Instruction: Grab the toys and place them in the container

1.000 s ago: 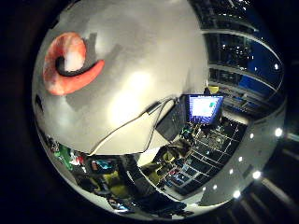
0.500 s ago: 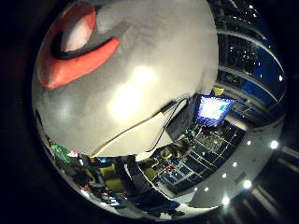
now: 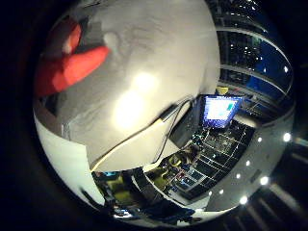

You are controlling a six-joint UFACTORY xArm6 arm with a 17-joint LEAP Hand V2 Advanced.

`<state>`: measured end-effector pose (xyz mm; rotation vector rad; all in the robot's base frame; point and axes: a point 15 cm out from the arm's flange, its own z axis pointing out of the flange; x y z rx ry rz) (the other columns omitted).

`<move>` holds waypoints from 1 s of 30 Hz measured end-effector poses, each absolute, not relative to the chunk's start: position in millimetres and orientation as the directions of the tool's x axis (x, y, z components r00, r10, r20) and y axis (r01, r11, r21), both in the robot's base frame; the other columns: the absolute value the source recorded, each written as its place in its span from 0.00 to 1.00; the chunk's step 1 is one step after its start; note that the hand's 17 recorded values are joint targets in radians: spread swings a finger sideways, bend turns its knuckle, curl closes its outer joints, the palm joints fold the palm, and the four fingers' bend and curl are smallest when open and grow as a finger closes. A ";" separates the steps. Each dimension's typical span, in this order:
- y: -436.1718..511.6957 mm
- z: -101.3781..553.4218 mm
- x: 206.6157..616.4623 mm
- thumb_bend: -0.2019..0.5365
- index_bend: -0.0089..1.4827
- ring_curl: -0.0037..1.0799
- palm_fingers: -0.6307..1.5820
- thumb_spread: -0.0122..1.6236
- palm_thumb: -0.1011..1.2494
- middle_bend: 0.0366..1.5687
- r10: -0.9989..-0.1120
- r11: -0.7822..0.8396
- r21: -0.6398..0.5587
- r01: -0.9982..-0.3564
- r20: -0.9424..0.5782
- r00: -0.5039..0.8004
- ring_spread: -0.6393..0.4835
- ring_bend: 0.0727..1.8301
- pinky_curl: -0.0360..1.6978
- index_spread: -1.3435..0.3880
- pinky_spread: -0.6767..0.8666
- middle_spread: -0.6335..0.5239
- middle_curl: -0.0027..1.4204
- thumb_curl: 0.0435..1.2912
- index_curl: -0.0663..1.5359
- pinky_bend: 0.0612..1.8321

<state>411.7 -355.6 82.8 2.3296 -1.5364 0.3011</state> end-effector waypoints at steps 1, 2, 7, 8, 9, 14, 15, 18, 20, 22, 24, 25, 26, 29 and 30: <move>-359.0 86.3 409.6 0.24 0.38 0.53 0.83 0.58 0.76 0.56 -0.849 -0.359 0.155 -0.921 0.356 0.391 0.29 0.53 0.32 0.51 0.18 0.29 0.47 0.26 0.38 0.52; -361.1 89.7 408.5 0.25 0.41 0.55 0.82 0.59 0.77 0.59 -0.848 -0.358 0.153 -0.921 0.359 0.389 0.30 0.56 0.34 0.51 0.19 0.30 0.49 0.25 0.41 0.54; -357.8 121.8 410.7 0.27 0.48 0.59 0.78 0.64 0.81 0.64 -0.833 -0.365 0.133 -0.921 0.396 0.387 0.32 0.61 0.39 0.52 0.21 0.31 0.55 0.25 0.47 0.59; -352.5 128.5 412.3 0.27 0.48 0.59 0.77 0.64 0.82 0.65 -0.828 -0.371 0.128 -0.920 0.402 0.390 0.32 0.61 0.39 0.52 0.21 0.32 0.55 0.25 0.47 0.59; -347.3 137.6 414.9 0.26 0.49 0.60 0.77 0.64 0.82 0.65 -0.824 -0.375 0.118 -0.919 0.411 0.389 0.32 0.62 0.40 0.53 0.21 0.32 0.56 0.25 0.49 0.60; -284.8 189.9 429.9 0.25 0.51 0.62 0.75 0.66 0.83 0.66 -0.822 -0.411 0.059 -0.910 0.408 0.398 0.33 0.65 0.44 0.53 0.22 0.34 0.60 0.26 0.53 0.61; -270.0 197.2 430.5 0.26 0.51 0.63 0.74 0.66 0.83 0.67 -0.828 -0.416 0.047 -0.908 0.393 0.399 0.33 0.65 0.45 0.53 0.23 0.34 0.61 0.26 0.54 0.61; -213.8 217.1 432.1 0.25 0.52 0.63 0.73 0.67 0.83 0.68 -0.849 -0.442 0.008 -0.897 0.317 0.422 0.33 0.66 0.47 0.53 0.23 0.34 0.62 0.26 0.57 0.61; -166.5 227.2 432.3 0.26 0.52 0.64 0.73 0.67 0.83 0.68 -0.850 -0.478 -0.008 -0.878 0.257 0.460 0.33 0.67 0.48 0.53 0.23 0.34 0.64 0.26 0.58 0.61; -125.8 236.1 431.8 0.26 0.52 0.64 0.72 0.67 0.84 0.68 -0.837 -0.518 -0.017 -0.855 0.218 0.502 0.33 0.68 0.50 0.53 0.23 0.35 0.64 0.27 0.59 0.61; -93.1 244.8 433.6 0.25 0.52 0.64 0.72 0.66 0.84 0.68 -0.826 -0.545 -0.035 -0.838 0.197 0.529 0.33 0.68 0.51 0.53 0.23 0.35 0.65 0.27 0.60 0.60; -75.2 248.7 433.9 0.25 0.51 0.64 0.72 0.66 0.84 0.68 -0.820 -0.557 -0.045 -0.829 0.186 0.541 0.33 0.68 0.51 0.53 0.23 0.35 0.65 0.27 0.60 0.60; -57.4 254.2 434.6 0.25 0.52 0.64 0.72 0.66 0.84 0.68 -0.815 -0.568 -0.056 -0.821 0.179 0.552 0.33 0.68 0.52 0.53 0.23 0.35 0.66 0.27 0.61 0.60; -3.6 270.1 436.7 0.25 0.51 0.64 0.72 0.66 0.84 0.68 -0.792 -0.605 -0.084 -0.792 0.168 0.587 0.33 0.68 0.53 0.53 0.23 0.35 0.66 0.27 0.62 0.60; 14.2 275.7 437.5 0.25 0.51 0.64 0.72 0.66 0.84 0.68 -0.785 -0.615 -0.092 -0.783 0.167 0.597 0.33 0.68 0.53 0.53 0.23 0.35 0.66 0.27 0.62 0.60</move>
